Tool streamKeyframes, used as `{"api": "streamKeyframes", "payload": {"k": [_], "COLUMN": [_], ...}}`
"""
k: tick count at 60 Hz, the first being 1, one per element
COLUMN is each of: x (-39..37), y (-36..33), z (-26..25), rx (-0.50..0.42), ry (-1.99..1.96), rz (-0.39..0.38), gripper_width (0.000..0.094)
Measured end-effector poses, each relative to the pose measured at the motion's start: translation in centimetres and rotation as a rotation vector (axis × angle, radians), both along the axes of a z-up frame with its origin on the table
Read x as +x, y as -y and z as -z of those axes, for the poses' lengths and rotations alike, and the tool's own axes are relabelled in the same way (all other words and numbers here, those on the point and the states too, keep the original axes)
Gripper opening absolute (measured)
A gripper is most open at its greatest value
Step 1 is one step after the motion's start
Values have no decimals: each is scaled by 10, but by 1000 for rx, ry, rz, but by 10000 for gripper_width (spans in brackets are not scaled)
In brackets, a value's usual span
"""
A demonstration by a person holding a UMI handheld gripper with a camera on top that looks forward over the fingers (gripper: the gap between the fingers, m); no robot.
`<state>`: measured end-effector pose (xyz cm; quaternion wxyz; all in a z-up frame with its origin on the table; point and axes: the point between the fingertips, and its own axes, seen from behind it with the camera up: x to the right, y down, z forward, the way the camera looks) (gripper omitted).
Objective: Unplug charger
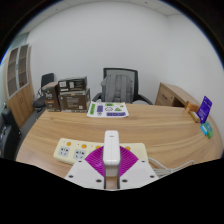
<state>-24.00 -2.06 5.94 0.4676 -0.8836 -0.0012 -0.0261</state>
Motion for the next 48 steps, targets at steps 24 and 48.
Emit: {"api": "streamKeyframes", "payload": {"k": [24,48], "x": [55,178], "y": [-48,-36], "z": [-241,-2], "rx": [449,3], "ry": [-168,-329], "rz": [-50,80], "gripper_width": [144,205]}}
